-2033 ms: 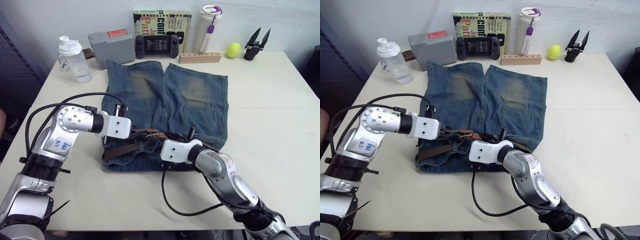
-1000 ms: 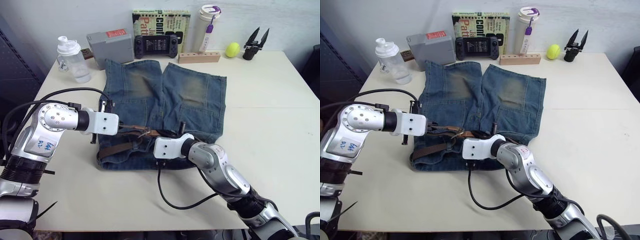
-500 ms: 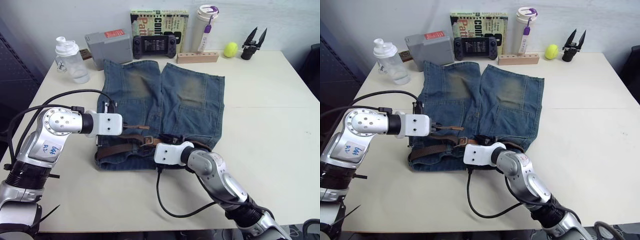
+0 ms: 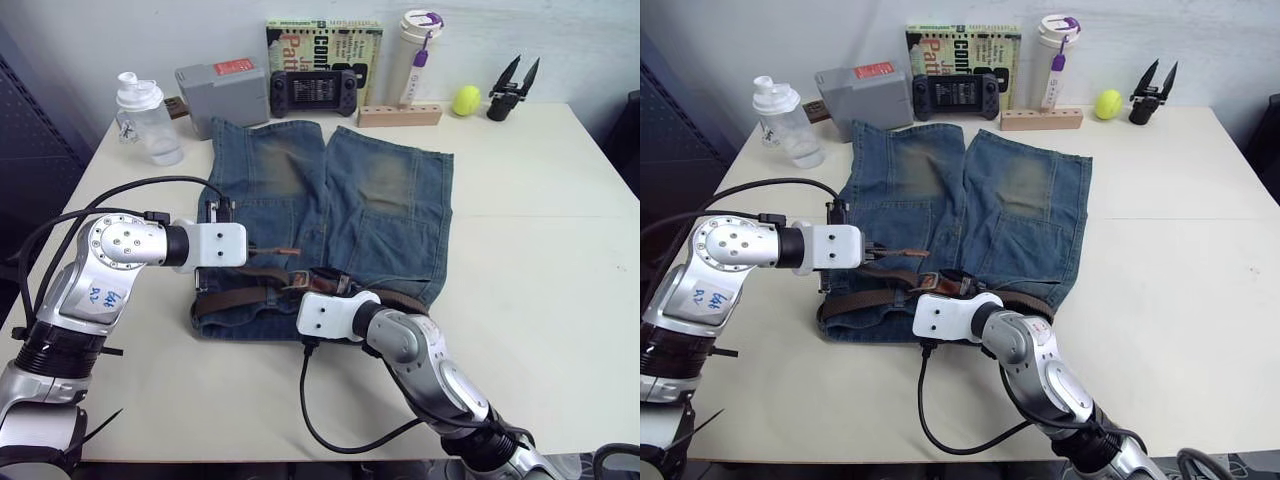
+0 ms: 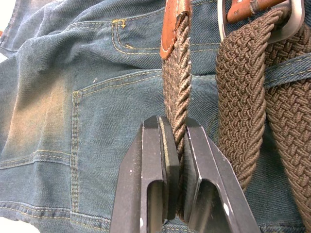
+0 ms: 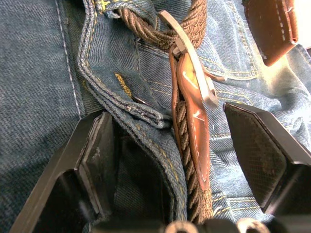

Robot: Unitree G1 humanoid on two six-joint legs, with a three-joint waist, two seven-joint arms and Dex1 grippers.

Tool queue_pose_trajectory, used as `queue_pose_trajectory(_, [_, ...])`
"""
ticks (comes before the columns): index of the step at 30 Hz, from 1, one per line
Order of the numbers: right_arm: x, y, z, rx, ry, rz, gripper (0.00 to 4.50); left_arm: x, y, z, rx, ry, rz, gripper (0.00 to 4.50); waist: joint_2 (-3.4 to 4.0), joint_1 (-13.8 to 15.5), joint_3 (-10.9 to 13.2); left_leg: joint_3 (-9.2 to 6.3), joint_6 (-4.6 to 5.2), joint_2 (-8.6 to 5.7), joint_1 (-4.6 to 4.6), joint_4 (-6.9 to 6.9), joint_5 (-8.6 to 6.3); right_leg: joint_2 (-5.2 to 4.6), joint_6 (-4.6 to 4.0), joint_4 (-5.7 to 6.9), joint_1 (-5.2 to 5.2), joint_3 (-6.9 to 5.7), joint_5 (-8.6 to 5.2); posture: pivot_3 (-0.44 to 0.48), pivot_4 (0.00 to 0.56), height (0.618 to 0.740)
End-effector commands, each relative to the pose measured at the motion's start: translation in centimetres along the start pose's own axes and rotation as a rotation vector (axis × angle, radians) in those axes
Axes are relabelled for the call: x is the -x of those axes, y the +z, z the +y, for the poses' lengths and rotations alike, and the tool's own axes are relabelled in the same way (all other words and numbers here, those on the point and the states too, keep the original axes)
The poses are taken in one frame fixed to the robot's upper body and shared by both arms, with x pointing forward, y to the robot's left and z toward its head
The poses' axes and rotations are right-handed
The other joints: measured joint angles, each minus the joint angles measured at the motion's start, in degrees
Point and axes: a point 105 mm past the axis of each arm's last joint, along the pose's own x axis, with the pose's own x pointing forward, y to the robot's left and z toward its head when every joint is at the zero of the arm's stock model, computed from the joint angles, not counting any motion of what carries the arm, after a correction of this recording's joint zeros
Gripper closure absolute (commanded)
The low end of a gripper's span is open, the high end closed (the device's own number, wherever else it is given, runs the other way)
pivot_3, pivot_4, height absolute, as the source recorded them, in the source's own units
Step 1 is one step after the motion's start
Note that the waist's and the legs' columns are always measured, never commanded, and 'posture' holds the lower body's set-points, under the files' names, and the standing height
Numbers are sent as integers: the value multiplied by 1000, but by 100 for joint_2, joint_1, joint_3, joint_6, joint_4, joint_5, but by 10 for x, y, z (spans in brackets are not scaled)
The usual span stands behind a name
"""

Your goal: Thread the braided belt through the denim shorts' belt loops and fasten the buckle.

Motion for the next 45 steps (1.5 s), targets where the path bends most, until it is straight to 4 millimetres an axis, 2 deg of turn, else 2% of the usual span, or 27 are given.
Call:
queue_pose_trajectory(1, [4,11,-9,26,-30,-44,4113,8,5,10,-27,42,-9,4500,0,-1,0,0,0,0,0,0,0,0,0,0,0,0,0,0,150,731])
queue_pose_trajectory(2, [3,11,-10,30,-33,-44,4450,8,5,10,-28,41,-8,4500,0,-2,0,0,0,0,0,0,0,0,0,0,0,0,0,0,150,731])
queue_pose_trajectory(3, [3,11,-11,35,-35,-47,4469,8,5,10,-30,38,-9,4500,0,-3,0,0,0,0,0,0,0,0,0,0,0,0,0,0,150,731])
queue_pose_trajectory(12, [-1,22,-27,117,-104,-102,4469,10,1,8,-30,22,6,4500,0,-6,0,0,0,1,0,0,0,0,0,0,0,0,0,0,150,731])
queue_pose_trajectory(27, [-7,27,-28,129,-110,-124,4469,23,-10,5,-39,-30,69,4500,0,-20,0,1,0,1,0,-3,0,1,0,-1,-2,-1,0,0,150,731])
queue_pose_trajectory(40, [-7,33,-31,134,-133,-154,4469,16,-1,0,-71,-72,39,4500,0,-20,0,1,0,1,-1,-3,0,1,-1,0,-2,-1,0,0,150,731])
queue_pose_trajectory(45, [-7,34,-31,134,-133,-156,4469,19,-5,7,-57,-36,49,4500,0,-18,0,1,0,1,-1,-3,0,1,-1,0,-2,-1,0,0,150,731])
